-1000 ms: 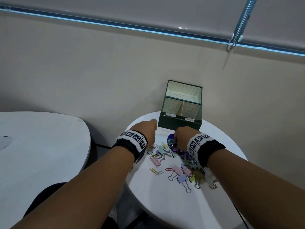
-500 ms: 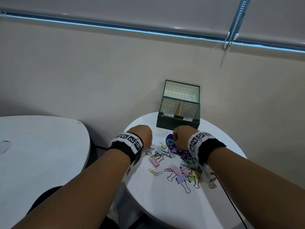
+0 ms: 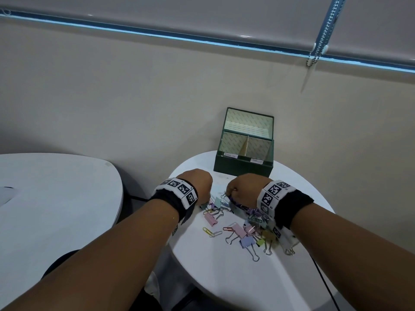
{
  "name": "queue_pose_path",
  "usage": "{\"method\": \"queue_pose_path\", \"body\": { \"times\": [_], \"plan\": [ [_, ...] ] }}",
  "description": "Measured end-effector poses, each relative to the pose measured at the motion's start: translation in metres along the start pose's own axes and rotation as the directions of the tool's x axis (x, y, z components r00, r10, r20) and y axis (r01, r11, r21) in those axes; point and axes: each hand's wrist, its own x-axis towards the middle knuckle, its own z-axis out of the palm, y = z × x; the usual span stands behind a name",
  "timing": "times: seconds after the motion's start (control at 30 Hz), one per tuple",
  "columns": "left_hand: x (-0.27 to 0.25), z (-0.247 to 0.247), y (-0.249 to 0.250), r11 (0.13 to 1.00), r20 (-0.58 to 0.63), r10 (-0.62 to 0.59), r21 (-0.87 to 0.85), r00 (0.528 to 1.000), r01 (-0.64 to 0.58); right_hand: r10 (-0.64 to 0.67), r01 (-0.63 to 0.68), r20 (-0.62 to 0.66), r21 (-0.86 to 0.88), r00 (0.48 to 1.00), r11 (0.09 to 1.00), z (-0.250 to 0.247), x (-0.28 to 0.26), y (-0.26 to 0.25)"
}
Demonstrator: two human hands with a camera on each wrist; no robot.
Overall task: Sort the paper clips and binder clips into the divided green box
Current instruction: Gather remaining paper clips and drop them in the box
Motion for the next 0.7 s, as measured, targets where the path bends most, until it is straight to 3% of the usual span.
{"method": "queue_pose_path", "body": {
  "times": [0.13, 0.23, 0.7],
  "plan": [
    [-0.005, -0.005, 0.001, 0.998, -0.101, 0.033, -0.053, 0.994, -0.038, -0.027, 0.027, -0.083, -0.002, 0.996, 1.0, 0.0, 0.0, 0.004],
    [-0.007, -0.006, 0.0, 0.984, -0.167, 0.034, -0.166, 0.985, -0.063, -0.014, 0.012, -0.075, -0.023, 0.997, 1.0, 0.006, 0.005, -0.002],
    [-0.006, -0.008, 0.004, 0.976, -0.052, 0.072, -0.202, 0.996, -0.081, 0.081, -0.083, -0.021, -0.11, 0.996, 0.99, 0.015, 0.017, -0.006]
  ]
}}
